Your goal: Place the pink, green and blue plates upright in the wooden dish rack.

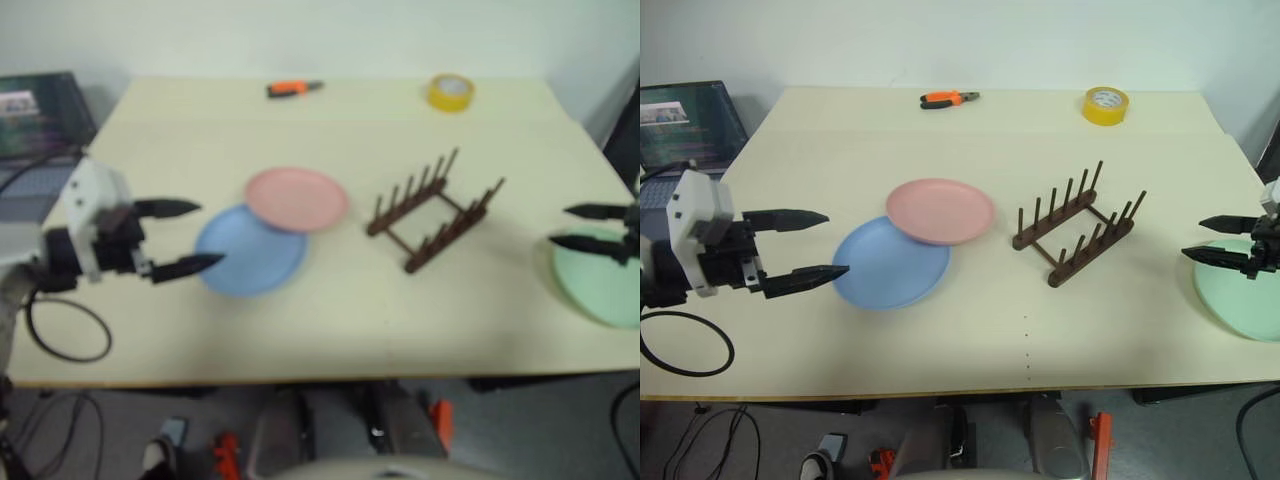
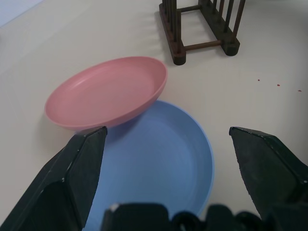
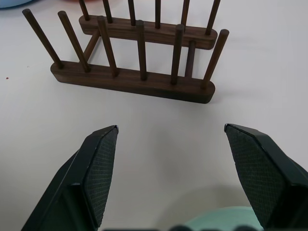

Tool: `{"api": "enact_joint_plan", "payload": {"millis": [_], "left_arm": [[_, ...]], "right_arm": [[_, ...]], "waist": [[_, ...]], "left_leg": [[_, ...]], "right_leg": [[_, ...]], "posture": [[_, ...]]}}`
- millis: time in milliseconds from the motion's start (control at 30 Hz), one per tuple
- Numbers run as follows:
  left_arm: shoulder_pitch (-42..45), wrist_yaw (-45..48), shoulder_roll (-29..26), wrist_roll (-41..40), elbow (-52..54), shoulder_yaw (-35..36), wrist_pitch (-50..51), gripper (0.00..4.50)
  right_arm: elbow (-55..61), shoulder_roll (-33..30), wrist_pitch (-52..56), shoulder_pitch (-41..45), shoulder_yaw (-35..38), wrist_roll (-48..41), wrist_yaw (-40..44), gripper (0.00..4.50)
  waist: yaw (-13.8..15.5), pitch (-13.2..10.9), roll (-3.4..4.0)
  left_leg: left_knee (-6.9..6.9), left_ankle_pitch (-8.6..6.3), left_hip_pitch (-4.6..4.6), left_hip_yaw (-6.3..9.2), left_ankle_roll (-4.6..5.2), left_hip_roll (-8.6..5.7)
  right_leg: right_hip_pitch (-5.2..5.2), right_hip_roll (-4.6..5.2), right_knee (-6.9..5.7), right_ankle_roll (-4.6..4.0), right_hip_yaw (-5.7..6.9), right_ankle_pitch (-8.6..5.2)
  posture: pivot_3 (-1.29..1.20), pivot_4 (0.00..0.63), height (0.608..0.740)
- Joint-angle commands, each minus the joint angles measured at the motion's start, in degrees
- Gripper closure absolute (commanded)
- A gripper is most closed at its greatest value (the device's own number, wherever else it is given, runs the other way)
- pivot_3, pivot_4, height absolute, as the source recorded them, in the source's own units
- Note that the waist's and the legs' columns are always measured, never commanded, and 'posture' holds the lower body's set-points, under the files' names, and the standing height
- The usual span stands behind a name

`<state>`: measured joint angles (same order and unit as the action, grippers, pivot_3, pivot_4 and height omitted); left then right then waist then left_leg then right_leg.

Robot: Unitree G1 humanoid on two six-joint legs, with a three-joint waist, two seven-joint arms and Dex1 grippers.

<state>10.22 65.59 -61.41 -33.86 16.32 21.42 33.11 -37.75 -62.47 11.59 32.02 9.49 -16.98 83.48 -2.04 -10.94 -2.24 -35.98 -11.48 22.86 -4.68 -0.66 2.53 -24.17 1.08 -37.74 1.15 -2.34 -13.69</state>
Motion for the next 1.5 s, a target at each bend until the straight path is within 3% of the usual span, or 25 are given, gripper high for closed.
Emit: {"api": "enact_joint_plan", "payload": {"millis": [33, 267, 533, 800, 967, 1167, 1500], "left_arm": [[0.8, -0.3, -0.3, -0.7, 1.5, 1.0, -0.5, 0.0], [0.5, -1.0, 0.4, -2.2, 4.3, 1.3, 0.2, 0.0], [5.1, -8.6, 5.0, -4.9, 11.9, -6.5, 5.0, 0.0], [16.5, -19.1, 16.8, 2.0, 13.0, -25.9, 9.7, 0.0], [22.9, -25.1, 25.3, 11.0, 8.5, -38.2, 11.5, 0.0], [26.9, -31.7, 35.3, 14.5, 6.4, -44.0, 19.1, 0.0], [27.3, -39.6, 44.1, 21.5, 3.1, -51.1, 24.6, 0.0]], "right_arm": [[1.3, -1.4, -0.5, 1.1, 1.5, -0.5, 0.2, 0.66], [-0.2, -0.2, -1.4, 3.3, 0.6, 0.1, -0.2, 0.66], [-1.1, -0.4, -2.2, 3.8, 0.8, 0.5, 0.0, 0.66], [1.8, -0.7, 0.1, 3.4, 0.6, -0.2, 0.4, 0.66], [4.7, -0.5, 1.5, 3.1, 0.5, -1.0, 1.7, 0.66], [19.9, 1.5, 7.8, 1.7, 0.3, -4.9, 0.6, 0.66], [20.0, 6.0, 7.4, 6.0, -3.3, -4.2, -0.2, 0.66]], "waist": [[0.0, 0.0, 0.0], [0.0, 0.0, 0.0], [0.2, 0.0, 0.0], [0.2, 0.0, 0.01], [0.0, 0.0, 0.05], [-0.3, 0.0, 0.05], [0.0, 0.0, 0.05]], "left_leg": [[0.0, 0.0, 0.0, 0.0, 0.0, 0.0], [0.0, 0.0, 0.0, -0.01, 0.0, 0.0], [-0.02, 0.0, 0.02, 0.01, 0.0, -0.02], [-0.12, 0.01, 0.01, 0.01, 0.01, -0.1], [-0.13, 0.01, -0.02, 0.04, 0.02, -0.43], [-0.11, 0.01, 0.05, 0.29, 0.02, -0.65], [-0.2, 0.03, 0.08, 0.59, 0.04, -0.84]], "right_leg": [[0.0, 0.0, 0.0, 0.0, 0.0, 0.0], [0.0, 0.0, 0.0, 0.0, -0.01, 0.0], [0.03, 0.0, 0.0, 0.0, -0.01, 0.0], [0.13, -0.04, -0.01, 0.39, -0.03, 0.23], [0.14, -0.05, -0.01, 0.54, -0.1, 0.32], [0.11, -0.02, -0.04, 0.58, -0.15, 0.33], [0.19, 0.04, -0.03, 0.62, -0.02, 0.36]], "posture": [[0.0, 0.15, 0.74], [0.0, 0.15, 0.74], [0.0, 0.15, 0.74], [0.0, 0.15, 0.74], [0.0, 0.15, 0.74], [0.0, 0.15, 0.74], [0.0, 0.15, 0.74]]}}
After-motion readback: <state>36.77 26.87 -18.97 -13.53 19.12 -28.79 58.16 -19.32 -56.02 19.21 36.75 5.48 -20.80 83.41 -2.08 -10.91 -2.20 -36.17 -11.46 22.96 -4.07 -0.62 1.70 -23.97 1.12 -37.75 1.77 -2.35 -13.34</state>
